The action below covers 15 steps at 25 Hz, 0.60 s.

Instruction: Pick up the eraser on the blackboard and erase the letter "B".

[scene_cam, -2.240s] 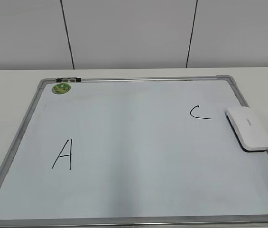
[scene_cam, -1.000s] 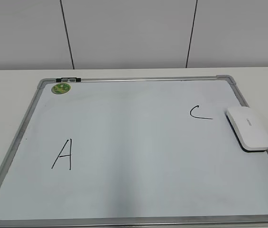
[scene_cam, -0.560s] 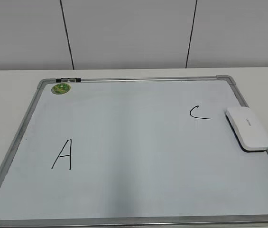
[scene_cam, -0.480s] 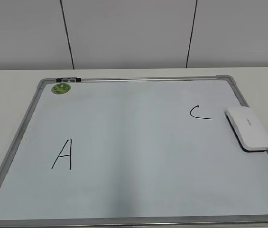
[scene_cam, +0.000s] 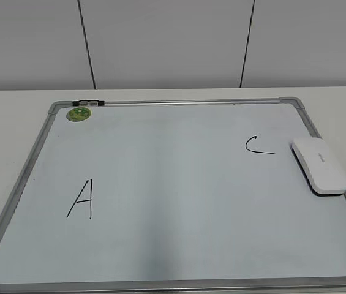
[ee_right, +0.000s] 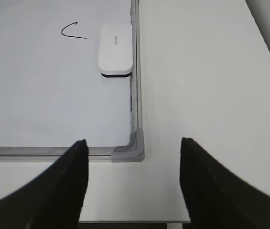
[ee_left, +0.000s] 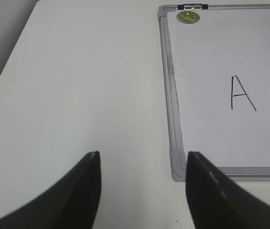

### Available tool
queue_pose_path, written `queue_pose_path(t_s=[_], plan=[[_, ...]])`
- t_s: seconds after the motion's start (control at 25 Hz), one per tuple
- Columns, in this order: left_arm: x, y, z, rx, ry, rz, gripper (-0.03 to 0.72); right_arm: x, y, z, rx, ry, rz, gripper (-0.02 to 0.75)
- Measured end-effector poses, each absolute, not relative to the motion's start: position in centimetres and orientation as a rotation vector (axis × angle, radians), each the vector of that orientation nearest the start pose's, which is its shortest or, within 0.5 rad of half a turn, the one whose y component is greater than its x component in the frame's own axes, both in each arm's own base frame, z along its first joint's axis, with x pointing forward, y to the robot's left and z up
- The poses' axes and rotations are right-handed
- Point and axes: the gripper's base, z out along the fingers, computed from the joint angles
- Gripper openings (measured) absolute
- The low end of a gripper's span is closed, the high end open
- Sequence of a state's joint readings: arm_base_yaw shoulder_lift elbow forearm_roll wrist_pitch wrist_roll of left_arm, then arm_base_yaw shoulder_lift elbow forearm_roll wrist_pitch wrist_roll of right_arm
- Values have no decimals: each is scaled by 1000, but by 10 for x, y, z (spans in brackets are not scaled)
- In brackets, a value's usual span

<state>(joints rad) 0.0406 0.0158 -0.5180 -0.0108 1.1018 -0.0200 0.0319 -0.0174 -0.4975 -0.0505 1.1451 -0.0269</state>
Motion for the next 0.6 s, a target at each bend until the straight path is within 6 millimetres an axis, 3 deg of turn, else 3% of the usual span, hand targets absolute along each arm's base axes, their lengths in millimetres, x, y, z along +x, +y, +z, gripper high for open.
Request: queue_pose_path(t_s=[0.6], plan=[[-6, -1, 279, -62, 2082, 0, 418, -11, -5, 270, -57, 2112, -58, 448]])
